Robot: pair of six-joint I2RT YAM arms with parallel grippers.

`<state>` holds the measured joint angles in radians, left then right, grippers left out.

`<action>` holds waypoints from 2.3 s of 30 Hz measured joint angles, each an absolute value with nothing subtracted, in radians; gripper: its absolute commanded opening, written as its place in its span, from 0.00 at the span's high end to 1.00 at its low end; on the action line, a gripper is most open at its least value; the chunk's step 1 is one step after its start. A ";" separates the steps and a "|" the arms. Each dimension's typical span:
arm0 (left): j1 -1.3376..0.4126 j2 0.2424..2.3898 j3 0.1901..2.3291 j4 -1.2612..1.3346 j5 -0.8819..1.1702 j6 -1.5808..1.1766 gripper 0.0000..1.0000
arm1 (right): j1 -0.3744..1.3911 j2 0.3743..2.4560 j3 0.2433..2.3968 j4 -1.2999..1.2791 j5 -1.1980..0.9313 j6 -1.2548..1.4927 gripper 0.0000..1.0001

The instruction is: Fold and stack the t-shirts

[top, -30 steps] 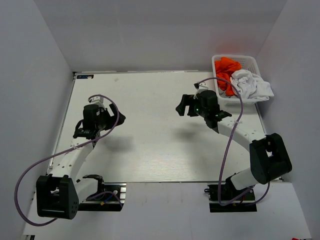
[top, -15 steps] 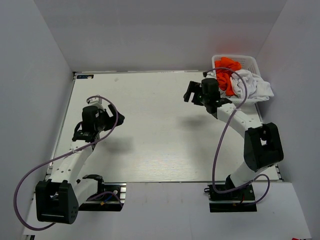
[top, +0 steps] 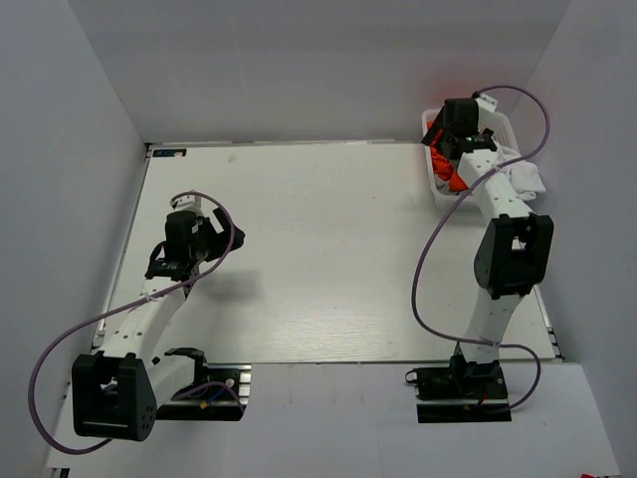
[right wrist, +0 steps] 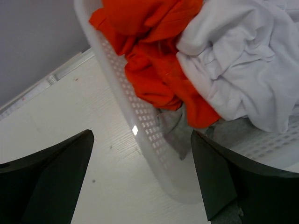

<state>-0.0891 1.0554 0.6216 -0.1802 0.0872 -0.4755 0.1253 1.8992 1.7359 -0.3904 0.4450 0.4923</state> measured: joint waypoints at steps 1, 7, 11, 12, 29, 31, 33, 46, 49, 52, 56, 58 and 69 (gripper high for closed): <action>-0.089 1.055 0.622 -0.180 0.081 -0.477 0.00 | 0.108 1.937 1.784 -0.411 0.451 0.494 0.10; -0.089 1.055 0.622 -0.180 0.033 -0.489 0.00 | 0.023 2.126 1.977 -0.496 0.445 0.491 0.10; -0.089 1.057 0.622 -0.179 0.007 -0.492 0.00 | -0.022 2.207 2.039 -0.507 0.430 0.488 0.10; -0.089 1.058 0.622 -0.180 0.003 -0.492 0.00 | -0.030 2.223 2.053 -0.505 0.427 0.485 0.10; -0.089 1.149 0.622 -0.177 -0.028 -0.495 0.00 | -0.068 2.389 2.124 -0.274 0.296 0.438 0.10; -0.089 1.159 0.622 -0.176 -0.028 -0.495 0.00 | -0.068 2.389 2.118 -0.246 0.292 0.438 0.10; -0.089 1.167 0.622 -0.176 -0.030 -0.495 0.00 | -0.069 2.390 2.120 -0.230 0.297 0.438 0.10; -0.089 1.224 0.670 -0.174 -0.040 -0.495 0.00 | -0.073 2.466 2.161 -0.173 0.355 0.417 1.00; -0.089 1.224 0.671 -0.173 -0.022 -0.495 0.00 | -0.072 2.432 2.124 -0.154 0.356 0.397 1.00; -0.089 1.223 0.672 -0.176 0.006 -0.495 0.00 | -0.072 2.364 2.077 -0.156 0.349 0.370 1.00; -0.089 1.200 0.673 -0.179 0.045 -0.495 0.00 | -0.072 2.204 2.021 -0.161 0.307 0.326 1.00; -0.089 1.176 0.673 -0.179 0.072 -0.495 0.00 | -0.073 2.101 2.001 -0.155 0.263 0.305 1.00; -0.089 1.006 0.673 -0.182 0.140 -0.514 0.00 | -0.072 1.802 2.082 -0.117 -0.148 0.341 1.00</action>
<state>-0.0891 1.0061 0.6727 -0.1818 0.1398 -0.5144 -0.0715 1.8019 2.0819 -0.1165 -0.1482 0.3412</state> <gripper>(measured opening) 0.994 0.126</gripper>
